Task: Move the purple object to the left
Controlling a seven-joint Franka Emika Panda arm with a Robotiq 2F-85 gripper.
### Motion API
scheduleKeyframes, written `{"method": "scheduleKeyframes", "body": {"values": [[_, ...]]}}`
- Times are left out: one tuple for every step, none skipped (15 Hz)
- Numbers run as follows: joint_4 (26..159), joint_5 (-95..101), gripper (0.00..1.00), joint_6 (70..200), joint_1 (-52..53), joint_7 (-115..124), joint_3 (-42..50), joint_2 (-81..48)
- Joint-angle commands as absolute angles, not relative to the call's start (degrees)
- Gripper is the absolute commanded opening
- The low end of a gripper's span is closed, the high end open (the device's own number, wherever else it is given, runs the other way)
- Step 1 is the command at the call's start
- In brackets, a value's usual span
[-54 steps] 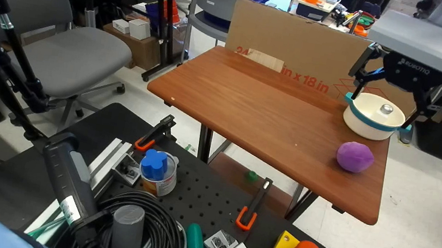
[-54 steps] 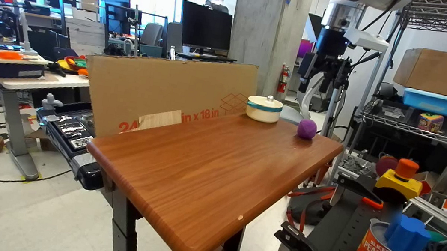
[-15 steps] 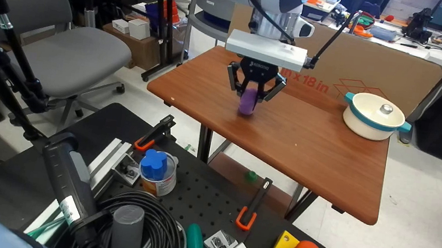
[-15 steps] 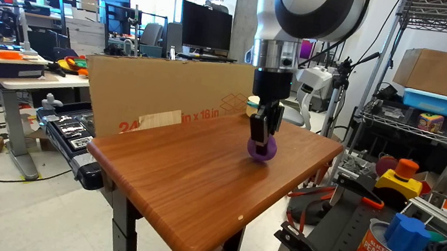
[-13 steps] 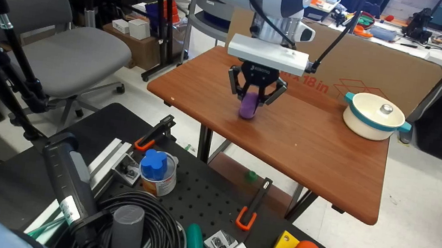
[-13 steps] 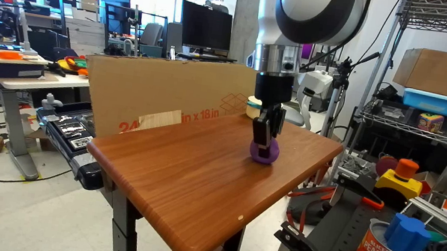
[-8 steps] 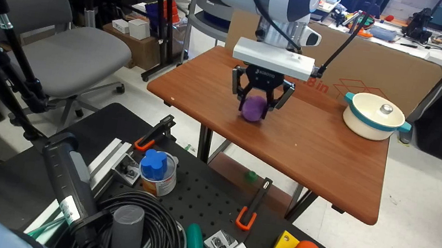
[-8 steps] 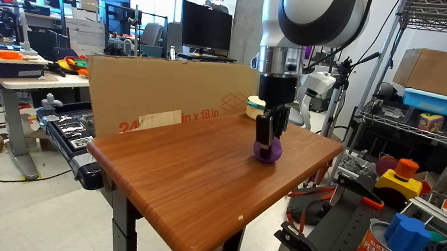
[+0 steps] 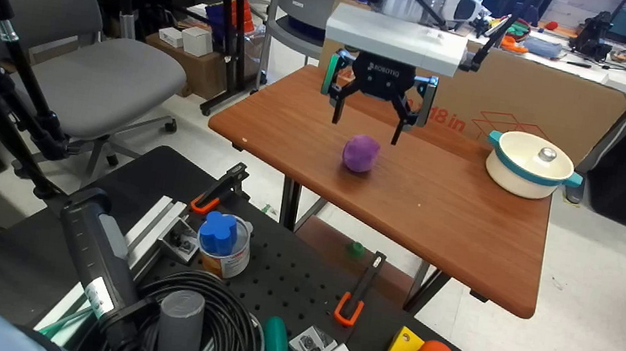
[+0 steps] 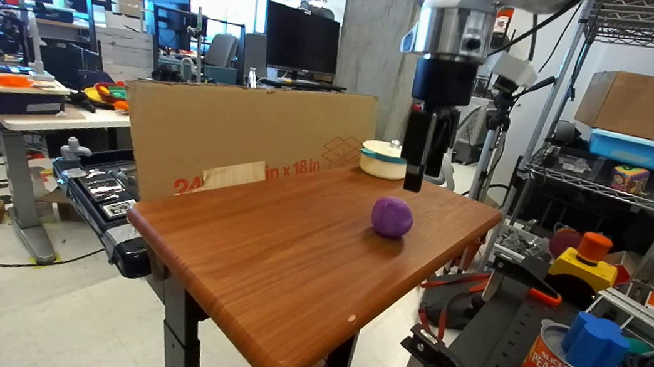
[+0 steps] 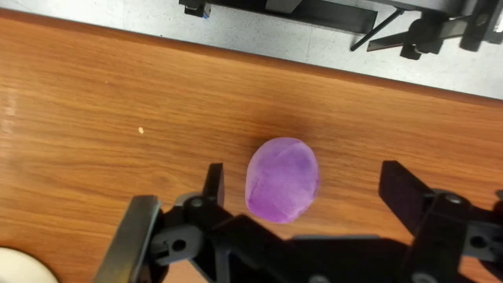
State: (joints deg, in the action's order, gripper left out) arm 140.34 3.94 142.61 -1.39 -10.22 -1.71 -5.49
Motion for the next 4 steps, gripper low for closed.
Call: {"method": "scheduleKeyframes", "body": {"values": [[141.5, 2.2, 1.0, 141.1, -0.9, -9.0, -1.0, -2.2], [142.6, 1.1, 1.0, 139.7, -0.9, -8.3, -0.7, 1.0], [143.5, 0.5, 1.0, 138.7, -1.0, -8.0, -0.5, 3.4], [144.2, 0.5, 1.0, 138.3, -1.0, -7.6, -0.4, 4.9]]}}
